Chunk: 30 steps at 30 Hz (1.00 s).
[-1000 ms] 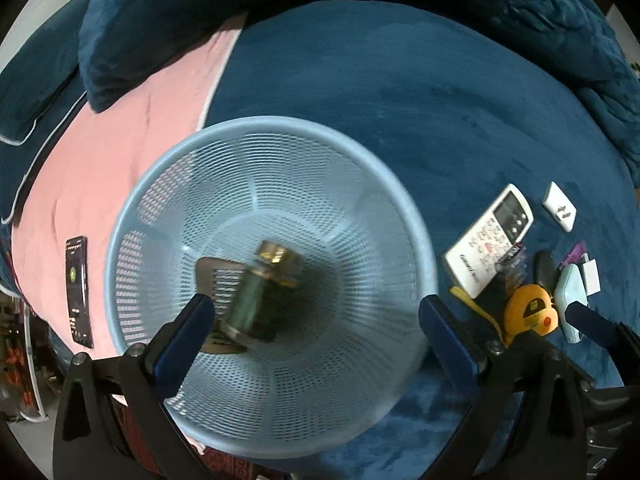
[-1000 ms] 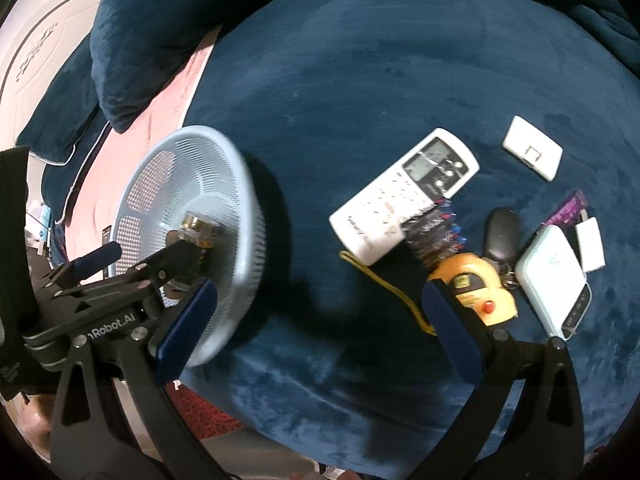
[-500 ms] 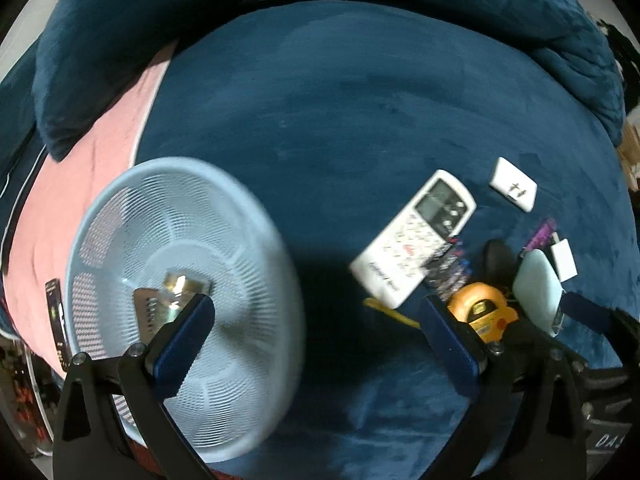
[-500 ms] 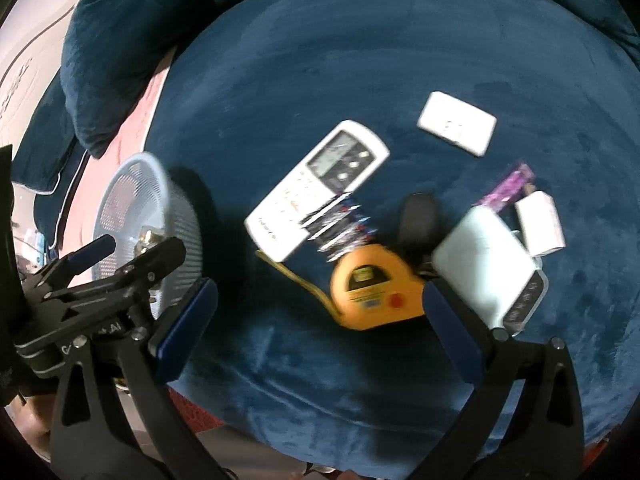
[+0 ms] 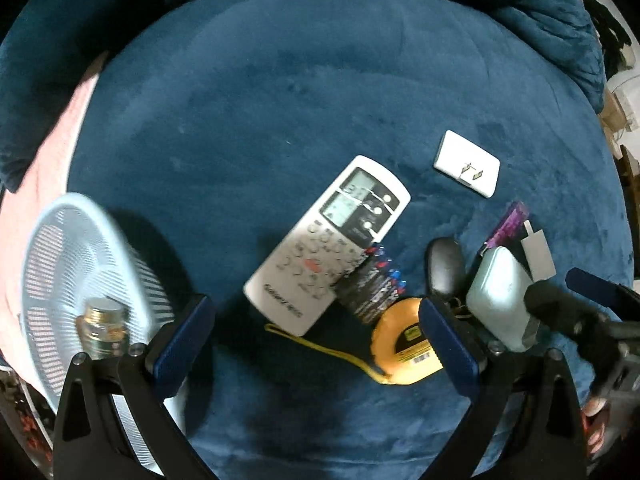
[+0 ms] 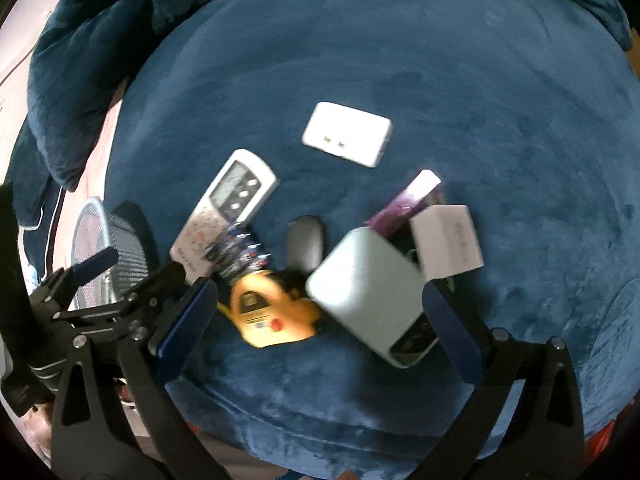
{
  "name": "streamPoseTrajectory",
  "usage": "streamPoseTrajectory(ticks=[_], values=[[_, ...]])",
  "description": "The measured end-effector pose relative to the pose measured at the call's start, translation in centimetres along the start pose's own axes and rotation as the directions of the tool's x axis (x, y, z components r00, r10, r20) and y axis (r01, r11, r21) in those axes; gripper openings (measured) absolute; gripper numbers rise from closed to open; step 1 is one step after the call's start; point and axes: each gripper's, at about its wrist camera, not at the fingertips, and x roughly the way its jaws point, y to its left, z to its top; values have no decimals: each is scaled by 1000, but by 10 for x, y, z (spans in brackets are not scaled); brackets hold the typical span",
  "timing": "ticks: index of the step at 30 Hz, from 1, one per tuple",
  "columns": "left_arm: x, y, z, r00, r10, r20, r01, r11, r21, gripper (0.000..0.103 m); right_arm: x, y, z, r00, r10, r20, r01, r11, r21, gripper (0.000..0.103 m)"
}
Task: Organize rigid objects
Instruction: 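Move both open tools back over the remaining items, then grasp the flat white charger with the left tool while the right tool grasps the pronged charger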
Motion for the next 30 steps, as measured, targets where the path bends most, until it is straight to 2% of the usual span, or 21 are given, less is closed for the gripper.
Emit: streamPoseTrajectory(ticks=[5,9,12,18,21,22,27,30], values=[[8,-7,5,999,-48,-11,47,998,-31,102,4,-30,11,1000,-14,-8,15,999,50,103],[17,-19,12,999,-50,-19,50,999,-2,102,8,-51,23,1000,-27,-12,28,996,80,103],[23,-26,17,999,-45,-25,45,999,11,102,16,-60,26,999,-1,-41,5,995,95,101],[31,-34,24,997,-67,-34,67,998,2,102,39,-79,25,992,37,-120,-18,988,151,78],[33,-42,26,996,-79,-31,80,997,12,102,44,-80,24,991,45,-123,-27,989,146,61],[32,-46,26,996,-83,-30,84,996,19,102,43,-82,24,992,48,-120,-31,989,143,49],[31,-65,29,995,-99,-23,100,994,51,102,30,-84,19,995,31,-91,-19,992,124,45],[37,-73,41,997,-77,-9,77,994,79,101,20,-90,20,996,-52,-76,61,992,109,45]])
